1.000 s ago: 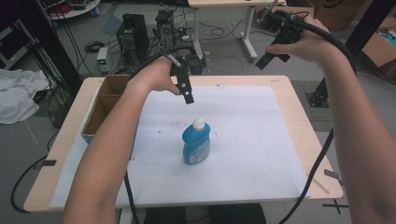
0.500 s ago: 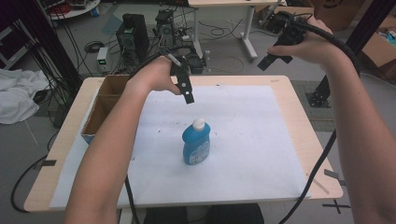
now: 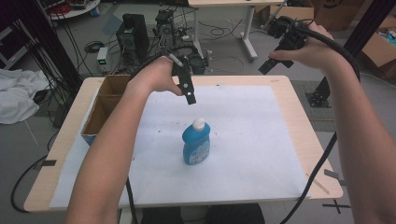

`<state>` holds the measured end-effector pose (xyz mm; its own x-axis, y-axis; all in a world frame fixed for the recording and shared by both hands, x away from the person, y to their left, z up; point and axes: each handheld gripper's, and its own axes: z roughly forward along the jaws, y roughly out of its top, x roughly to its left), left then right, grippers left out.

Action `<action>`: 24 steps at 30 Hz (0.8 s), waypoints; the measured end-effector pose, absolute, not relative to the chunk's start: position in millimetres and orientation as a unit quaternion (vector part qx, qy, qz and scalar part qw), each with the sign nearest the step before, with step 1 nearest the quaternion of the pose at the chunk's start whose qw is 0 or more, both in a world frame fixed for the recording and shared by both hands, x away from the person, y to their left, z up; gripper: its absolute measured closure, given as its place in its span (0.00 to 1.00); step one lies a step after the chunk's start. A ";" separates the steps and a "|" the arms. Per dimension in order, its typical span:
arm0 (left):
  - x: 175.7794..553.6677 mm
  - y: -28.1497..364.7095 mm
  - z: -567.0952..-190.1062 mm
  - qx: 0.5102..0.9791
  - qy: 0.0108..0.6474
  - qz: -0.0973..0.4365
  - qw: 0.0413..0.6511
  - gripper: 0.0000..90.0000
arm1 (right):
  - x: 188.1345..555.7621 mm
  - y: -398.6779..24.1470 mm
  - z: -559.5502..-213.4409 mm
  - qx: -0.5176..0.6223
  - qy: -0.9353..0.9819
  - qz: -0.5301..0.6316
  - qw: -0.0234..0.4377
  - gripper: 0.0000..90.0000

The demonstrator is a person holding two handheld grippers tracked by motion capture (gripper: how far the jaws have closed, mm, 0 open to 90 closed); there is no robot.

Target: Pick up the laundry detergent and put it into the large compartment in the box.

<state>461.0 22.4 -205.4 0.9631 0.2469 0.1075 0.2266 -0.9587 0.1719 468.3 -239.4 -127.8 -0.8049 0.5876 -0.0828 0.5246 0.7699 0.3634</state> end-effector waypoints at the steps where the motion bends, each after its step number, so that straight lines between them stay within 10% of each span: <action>1: 460.0 23.0 -203.3 0.987 0.123 0.066 0.081 0.17 | 468.1 -239.8 -128.1 0.298 0.936 0.164 0.095 0.31; 24: 427.0 42.4 -178.7 0.982 0.143 0.072 0.104 0.17 | 463.0 -237.1 -131.5 0.291 0.936 0.171 0.096 0.31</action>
